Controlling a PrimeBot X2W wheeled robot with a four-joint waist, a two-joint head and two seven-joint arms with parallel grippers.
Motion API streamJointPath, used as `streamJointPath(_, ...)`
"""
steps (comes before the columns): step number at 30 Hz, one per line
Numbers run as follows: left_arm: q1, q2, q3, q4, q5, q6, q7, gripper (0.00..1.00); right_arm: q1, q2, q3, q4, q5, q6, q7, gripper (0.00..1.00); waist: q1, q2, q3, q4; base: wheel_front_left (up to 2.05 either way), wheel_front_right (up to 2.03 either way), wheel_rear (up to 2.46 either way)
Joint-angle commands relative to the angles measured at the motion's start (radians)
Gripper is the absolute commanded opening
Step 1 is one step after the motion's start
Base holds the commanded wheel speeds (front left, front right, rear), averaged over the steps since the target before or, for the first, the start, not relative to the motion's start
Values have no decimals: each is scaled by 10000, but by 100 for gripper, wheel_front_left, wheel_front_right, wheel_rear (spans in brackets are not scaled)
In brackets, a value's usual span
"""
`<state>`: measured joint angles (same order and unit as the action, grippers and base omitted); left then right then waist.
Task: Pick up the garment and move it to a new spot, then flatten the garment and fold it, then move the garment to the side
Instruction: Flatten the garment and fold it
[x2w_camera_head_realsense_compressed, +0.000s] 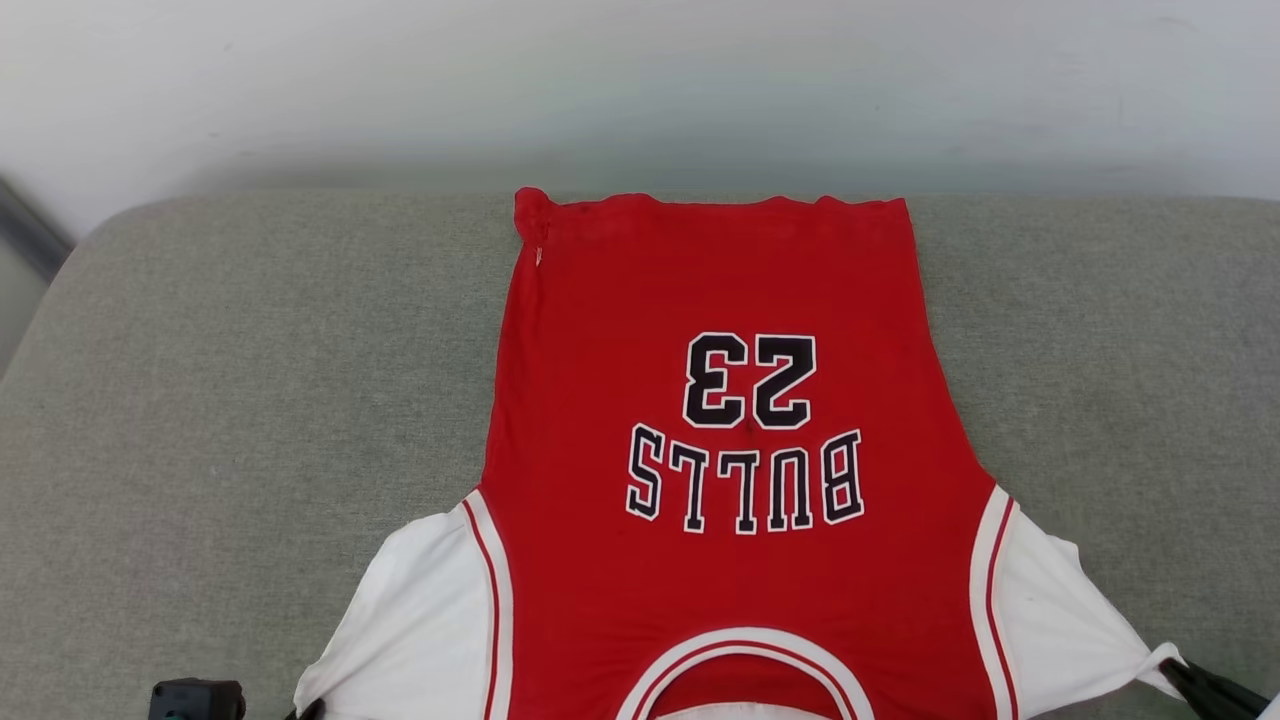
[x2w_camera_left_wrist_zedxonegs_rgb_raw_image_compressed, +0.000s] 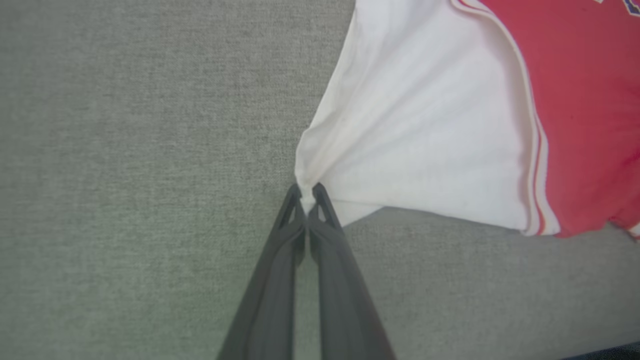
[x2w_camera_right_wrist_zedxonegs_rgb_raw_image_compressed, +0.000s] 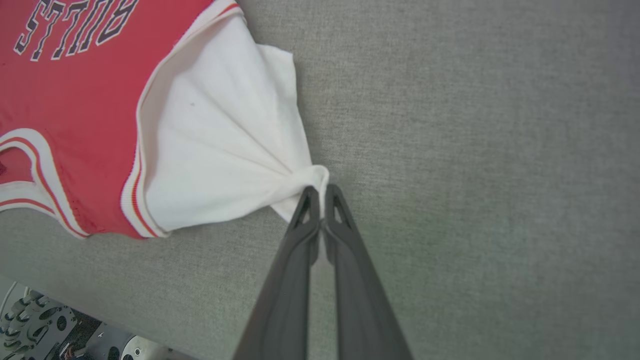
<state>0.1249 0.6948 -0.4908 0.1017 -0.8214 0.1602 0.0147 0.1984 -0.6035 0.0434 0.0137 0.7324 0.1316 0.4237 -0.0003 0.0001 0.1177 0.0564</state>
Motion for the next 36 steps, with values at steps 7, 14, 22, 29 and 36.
streamJointPath(7, -189, -73, -183, -476, 11, -223, 45, 0, 33, 51, -211, -198, 195, -15, 341, 100, 3, -1, 68, 70, 0, 0, 0)
streamJointPath(14, -522, 73, -482, -1567, 212, -274, 588, 0, -573, -452, -662, -933, 298, -11, 855, 100, 3, -1, 510, 586, 0, 0, 0)
streamJointPath(22, -1172, 185, -887, -3234, 801, -154, 1222, 0, -2785, -881, -1079, -1652, 218, -11, 2611, 100, 3, -1, 1713, 1599, 0, 0, 0)
streamJointPath(29, -1959, 87, -1409, -4383, 1482, -287, 1822, 0, -5731, -831, -1486, -679, -374, -11, 5329, 100, 3, -1, 3068, 2737, 0, 0, 0)
streamJointPath(36, -2601, -303, -1969, -5038, 2048, -501, 2084, 0, -9072, -108, -2262, 636, -2419, -11, 8543, 100, 3, -1, 4122, 3744, 0, 0, 0)
